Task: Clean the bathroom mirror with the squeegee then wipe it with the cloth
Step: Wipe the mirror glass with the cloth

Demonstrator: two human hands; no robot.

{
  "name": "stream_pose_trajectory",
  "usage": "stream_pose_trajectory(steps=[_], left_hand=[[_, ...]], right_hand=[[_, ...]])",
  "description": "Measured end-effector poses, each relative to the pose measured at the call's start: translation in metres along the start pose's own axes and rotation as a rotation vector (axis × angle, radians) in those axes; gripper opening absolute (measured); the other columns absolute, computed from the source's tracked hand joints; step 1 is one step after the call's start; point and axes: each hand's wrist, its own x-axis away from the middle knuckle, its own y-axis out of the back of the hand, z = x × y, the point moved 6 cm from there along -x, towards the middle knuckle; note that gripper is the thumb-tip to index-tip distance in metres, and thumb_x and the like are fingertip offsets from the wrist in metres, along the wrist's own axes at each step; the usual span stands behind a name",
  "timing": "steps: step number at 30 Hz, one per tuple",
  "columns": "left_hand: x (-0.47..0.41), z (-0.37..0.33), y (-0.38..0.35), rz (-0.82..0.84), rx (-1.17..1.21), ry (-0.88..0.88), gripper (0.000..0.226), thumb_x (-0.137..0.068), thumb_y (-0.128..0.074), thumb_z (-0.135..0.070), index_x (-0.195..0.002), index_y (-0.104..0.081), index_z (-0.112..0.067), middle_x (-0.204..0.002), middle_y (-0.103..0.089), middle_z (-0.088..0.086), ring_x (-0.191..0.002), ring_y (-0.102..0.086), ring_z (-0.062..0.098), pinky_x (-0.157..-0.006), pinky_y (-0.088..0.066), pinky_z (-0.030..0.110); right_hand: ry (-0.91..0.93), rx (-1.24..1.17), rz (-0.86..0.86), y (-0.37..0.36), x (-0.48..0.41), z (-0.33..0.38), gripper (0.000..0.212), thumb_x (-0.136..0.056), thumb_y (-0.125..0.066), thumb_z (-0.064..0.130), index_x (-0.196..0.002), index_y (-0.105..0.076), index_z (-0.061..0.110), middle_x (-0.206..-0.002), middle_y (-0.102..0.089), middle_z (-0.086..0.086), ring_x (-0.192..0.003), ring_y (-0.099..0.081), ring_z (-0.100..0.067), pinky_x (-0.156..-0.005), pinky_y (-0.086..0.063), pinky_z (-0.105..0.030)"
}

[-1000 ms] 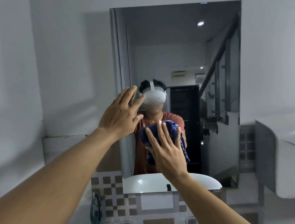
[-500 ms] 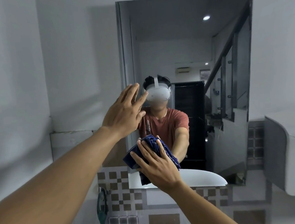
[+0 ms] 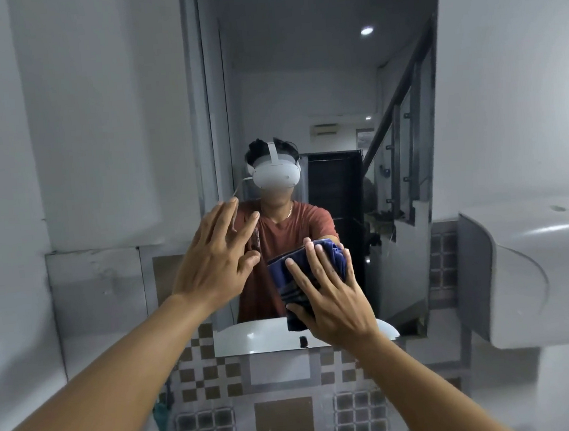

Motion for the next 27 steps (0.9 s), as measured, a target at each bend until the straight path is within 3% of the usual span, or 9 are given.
stream_pose_trajectory(steps=[4,8,11,14,19,21,25,27], left_hand=[[0.003,-0.005,-0.008,0.014,-0.023,-0.004,0.076,-0.092,-0.06,-0.047,-0.156,-0.03,-0.018,-0.162,-0.019,0.025,-0.15,-0.015,0.041,-0.12,-0.025,0.055],[0.002,-0.004,-0.01,0.011,-0.033,-0.004,0.075,-0.092,-0.053,-0.05,-0.156,-0.029,-0.019,-0.163,-0.016,0.025,-0.151,-0.014,0.04,-0.12,-0.025,0.055],[0.002,-0.005,-0.01,0.001,-0.041,0.0,0.075,-0.091,-0.052,-0.051,-0.155,-0.031,-0.018,-0.162,-0.018,0.025,-0.15,-0.017,0.041,-0.12,-0.025,0.055],[0.003,-0.005,-0.01,-0.007,-0.043,-0.005,0.074,-0.092,-0.051,-0.05,-0.155,-0.032,-0.018,-0.162,-0.018,0.024,-0.15,-0.017,0.041,-0.12,-0.025,0.055],[0.004,-0.005,-0.011,-0.004,-0.026,0.013,0.074,-0.091,-0.05,-0.05,-0.156,-0.031,-0.02,-0.163,-0.016,0.023,-0.151,-0.014,0.04,-0.12,-0.025,0.055],[0.004,-0.005,-0.011,-0.009,-0.015,0.014,0.074,-0.091,-0.05,-0.05,-0.155,-0.031,-0.019,-0.163,-0.017,0.023,-0.151,-0.014,0.04,-0.121,-0.024,0.055],[0.003,-0.005,-0.01,-0.014,-0.022,0.006,0.074,-0.091,-0.05,-0.05,-0.155,-0.031,-0.019,-0.162,-0.017,0.024,-0.15,-0.014,0.04,-0.121,-0.024,0.055],[0.004,-0.004,-0.01,-0.019,-0.029,0.002,0.074,-0.091,-0.05,-0.05,-0.155,-0.032,-0.019,-0.162,-0.018,0.025,-0.15,-0.015,0.041,-0.121,-0.024,0.055]], right_hand=[[-0.13,0.015,-0.014,0.009,0.008,-0.037,0.072,-0.1,-0.036,0.057,-0.161,-0.014,0.027,-0.167,-0.01,-0.021,-0.155,-0.005,-0.036,-0.122,-0.005,-0.065],[-0.228,0.0,-0.013,0.016,0.017,-0.072,0.076,-0.099,-0.039,0.052,-0.16,0.003,0.036,-0.167,-0.005,-0.022,-0.155,-0.002,-0.038,-0.119,-0.011,-0.069],[-0.318,-0.089,-0.008,0.021,0.023,-0.091,0.078,-0.097,-0.037,0.052,-0.16,0.007,0.036,-0.169,0.003,-0.017,-0.155,0.009,-0.032,-0.115,-0.026,-0.069],[-0.438,-0.18,-0.009,0.025,0.033,-0.104,0.076,-0.098,-0.031,0.059,-0.16,0.004,0.034,-0.169,0.012,-0.011,-0.154,0.017,-0.027,-0.099,-0.05,-0.057],[-0.494,-0.182,-0.003,0.011,0.058,-0.102,0.068,-0.099,-0.01,0.067,-0.155,0.018,0.041,-0.169,0.016,-0.009,-0.155,0.018,-0.026,-0.105,-0.044,-0.055],[-0.523,-0.187,-0.005,0.001,0.071,-0.1,0.068,-0.099,-0.009,0.066,-0.156,0.018,0.04,-0.167,0.023,-0.006,-0.154,0.019,-0.024,-0.114,-0.031,-0.052],[-0.564,-0.207,0.036,-0.017,0.095,-0.094,0.068,-0.101,-0.015,0.061,-0.16,0.006,0.033,-0.169,0.013,-0.008,-0.154,0.019,-0.022,-0.114,-0.033,-0.055],[-0.535,-0.192,0.056,-0.025,0.104,-0.088,0.067,-0.103,-0.017,0.057,-0.161,0.004,0.031,-0.169,0.016,-0.007,-0.156,0.014,-0.025,-0.119,-0.02,-0.054]])
